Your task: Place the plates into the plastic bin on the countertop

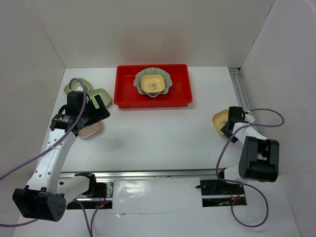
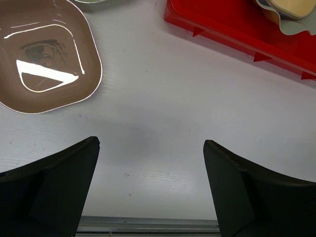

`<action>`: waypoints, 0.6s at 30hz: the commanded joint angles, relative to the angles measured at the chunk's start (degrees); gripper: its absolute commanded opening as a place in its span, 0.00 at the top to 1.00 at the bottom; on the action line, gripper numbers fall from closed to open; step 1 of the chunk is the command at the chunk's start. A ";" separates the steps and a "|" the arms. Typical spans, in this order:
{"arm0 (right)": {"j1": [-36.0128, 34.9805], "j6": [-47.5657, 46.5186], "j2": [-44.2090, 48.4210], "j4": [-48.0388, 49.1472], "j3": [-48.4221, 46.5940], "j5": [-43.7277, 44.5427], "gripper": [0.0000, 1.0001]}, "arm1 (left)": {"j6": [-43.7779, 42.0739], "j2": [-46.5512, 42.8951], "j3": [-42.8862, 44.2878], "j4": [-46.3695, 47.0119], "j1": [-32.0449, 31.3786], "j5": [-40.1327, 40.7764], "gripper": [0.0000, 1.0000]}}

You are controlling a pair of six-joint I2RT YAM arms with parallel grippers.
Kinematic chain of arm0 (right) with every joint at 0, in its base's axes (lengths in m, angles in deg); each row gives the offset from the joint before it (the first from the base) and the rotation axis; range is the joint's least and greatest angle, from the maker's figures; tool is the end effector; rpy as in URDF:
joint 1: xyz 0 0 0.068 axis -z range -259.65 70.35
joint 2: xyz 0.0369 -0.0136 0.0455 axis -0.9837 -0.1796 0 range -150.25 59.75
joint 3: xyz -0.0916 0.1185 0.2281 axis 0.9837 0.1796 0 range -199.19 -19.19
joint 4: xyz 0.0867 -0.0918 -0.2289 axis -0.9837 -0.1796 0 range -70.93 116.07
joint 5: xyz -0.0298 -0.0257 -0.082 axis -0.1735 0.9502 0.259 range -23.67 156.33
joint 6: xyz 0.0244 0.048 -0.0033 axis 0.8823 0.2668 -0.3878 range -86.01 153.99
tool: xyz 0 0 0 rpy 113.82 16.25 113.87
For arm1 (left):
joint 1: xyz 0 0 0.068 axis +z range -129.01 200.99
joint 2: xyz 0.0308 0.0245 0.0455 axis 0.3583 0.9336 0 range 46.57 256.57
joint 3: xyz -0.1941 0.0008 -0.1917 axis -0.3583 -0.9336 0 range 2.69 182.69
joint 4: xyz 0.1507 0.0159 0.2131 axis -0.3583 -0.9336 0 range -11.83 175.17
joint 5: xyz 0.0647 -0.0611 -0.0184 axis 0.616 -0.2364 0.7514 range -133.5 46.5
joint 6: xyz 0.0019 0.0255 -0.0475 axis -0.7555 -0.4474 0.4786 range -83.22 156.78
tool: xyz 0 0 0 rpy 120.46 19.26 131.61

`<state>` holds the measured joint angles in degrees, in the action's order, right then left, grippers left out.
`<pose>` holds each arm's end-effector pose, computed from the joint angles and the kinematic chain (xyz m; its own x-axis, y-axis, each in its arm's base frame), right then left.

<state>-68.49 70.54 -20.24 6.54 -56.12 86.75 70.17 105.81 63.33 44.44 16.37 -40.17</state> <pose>0.2364 -0.0594 0.1547 -0.4978 0.6671 -0.5543 0.7910 0.6113 0.0254 0.2126 -0.0150 0.3369 -0.5470 -0.5069 -0.6662 -0.3178 0.8620 -0.3949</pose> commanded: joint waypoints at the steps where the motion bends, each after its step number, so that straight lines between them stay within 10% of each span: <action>1: 1.32 0.19 -0.52 4.24 1.16 0.14 0.46 | -0.08 -1.24 1.23 0.92 0.32 -0.26 0.00; 7: 2.38 0.18 -0.61 4.77 2.83 0.31 0.87 | -0.08 -1.24 1.23 1.44 0.32 -0.78 0.00; 18: -0.25 5.28 -1.83 -2.08 -15.52 10.23 1.00 | -0.08 -1.24 0.62 1.97 0.32 -1.49 0.00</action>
<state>-67.23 73.60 -20.43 7.16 -64.20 89.73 70.15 105.81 63.33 44.54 16.37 -40.85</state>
